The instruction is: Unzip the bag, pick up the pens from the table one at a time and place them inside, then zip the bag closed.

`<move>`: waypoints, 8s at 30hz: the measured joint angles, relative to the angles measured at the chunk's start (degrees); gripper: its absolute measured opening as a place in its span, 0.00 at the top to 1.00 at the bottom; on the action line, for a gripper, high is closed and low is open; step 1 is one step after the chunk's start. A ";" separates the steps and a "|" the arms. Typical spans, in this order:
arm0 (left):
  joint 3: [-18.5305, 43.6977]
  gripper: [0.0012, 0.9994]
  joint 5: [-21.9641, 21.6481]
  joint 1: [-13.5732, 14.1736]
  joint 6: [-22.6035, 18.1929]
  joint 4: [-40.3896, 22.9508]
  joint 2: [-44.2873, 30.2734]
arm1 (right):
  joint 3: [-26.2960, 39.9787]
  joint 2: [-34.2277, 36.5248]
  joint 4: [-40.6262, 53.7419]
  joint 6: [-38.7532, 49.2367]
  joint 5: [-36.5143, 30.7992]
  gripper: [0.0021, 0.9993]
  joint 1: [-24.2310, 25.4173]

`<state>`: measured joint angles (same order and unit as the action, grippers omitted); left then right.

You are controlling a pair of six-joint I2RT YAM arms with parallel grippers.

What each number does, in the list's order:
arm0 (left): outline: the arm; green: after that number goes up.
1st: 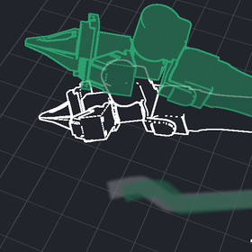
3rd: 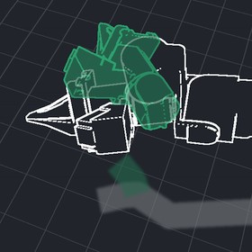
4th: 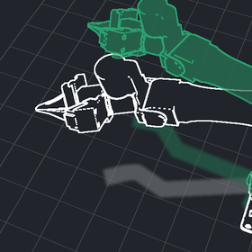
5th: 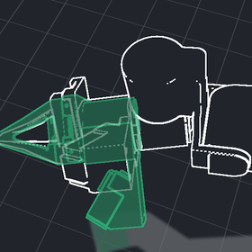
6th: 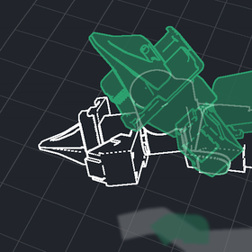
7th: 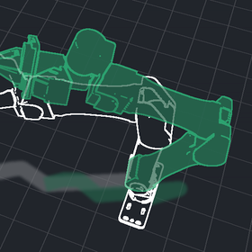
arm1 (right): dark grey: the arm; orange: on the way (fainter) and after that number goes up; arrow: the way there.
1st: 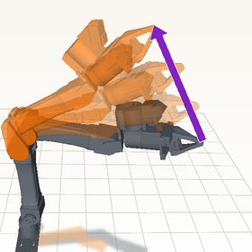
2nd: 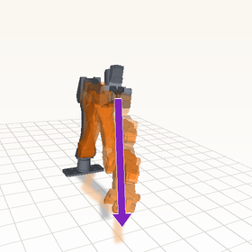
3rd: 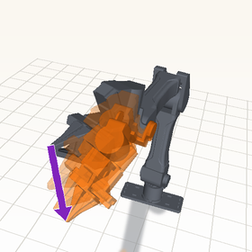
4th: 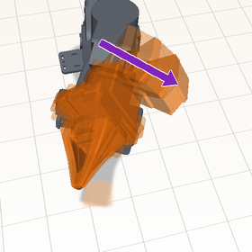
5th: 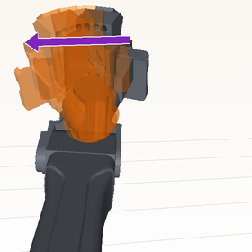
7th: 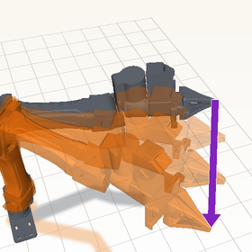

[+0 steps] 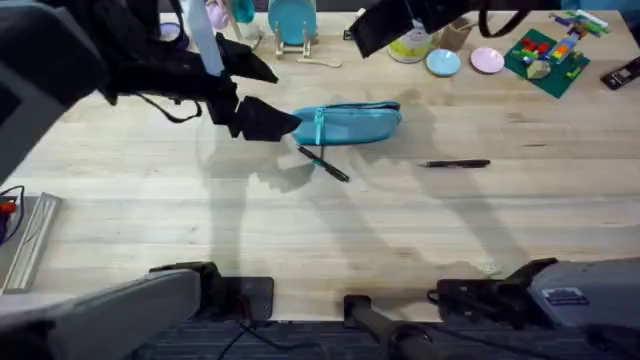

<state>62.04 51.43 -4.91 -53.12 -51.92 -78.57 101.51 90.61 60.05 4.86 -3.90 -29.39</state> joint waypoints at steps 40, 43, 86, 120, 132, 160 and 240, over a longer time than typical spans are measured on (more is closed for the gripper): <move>0.00 0.01 -4.75 0.00 0.22 -6.16 11.83 | 0.00 1.79 3.87 58.31 2.66 0.26 0.79; 0.00 0.01 -4.75 0.00 0.22 -6.16 11.83 | 0.00 1.79 4.96 58.35 4.81 0.63 0.79; 0.00 0.01 -4.76 0.00 0.22 -6.16 11.83 | 0.00 20.36 5.47 51.67 15.93 0.97 0.79; 0.00 0.01 -4.76 0.00 0.22 -6.18 11.83 | 0.00 24.95 -0.49 51.65 12.90 0.97 0.68; -0.02 0.01 -4.76 0.00 0.22 -6.17 11.83 | 0.00 25.06 -0.44 51.34 12.87 0.04 0.68; 0.00 0.01 -4.76 0.00 0.22 -6.18 11.83 | 0.00 24.18 1.37 44.37 3.37 0.00 0.16; -0.01 0.01 -4.76 0.00 0.22 -6.17 11.83 | -34.50 2.52 -3.05 -75.71 -0.41 0.00 18.58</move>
<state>62.03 46.68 -4.91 -52.90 -58.10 -66.74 67.02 93.14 57.00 -70.85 -4.31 -10.81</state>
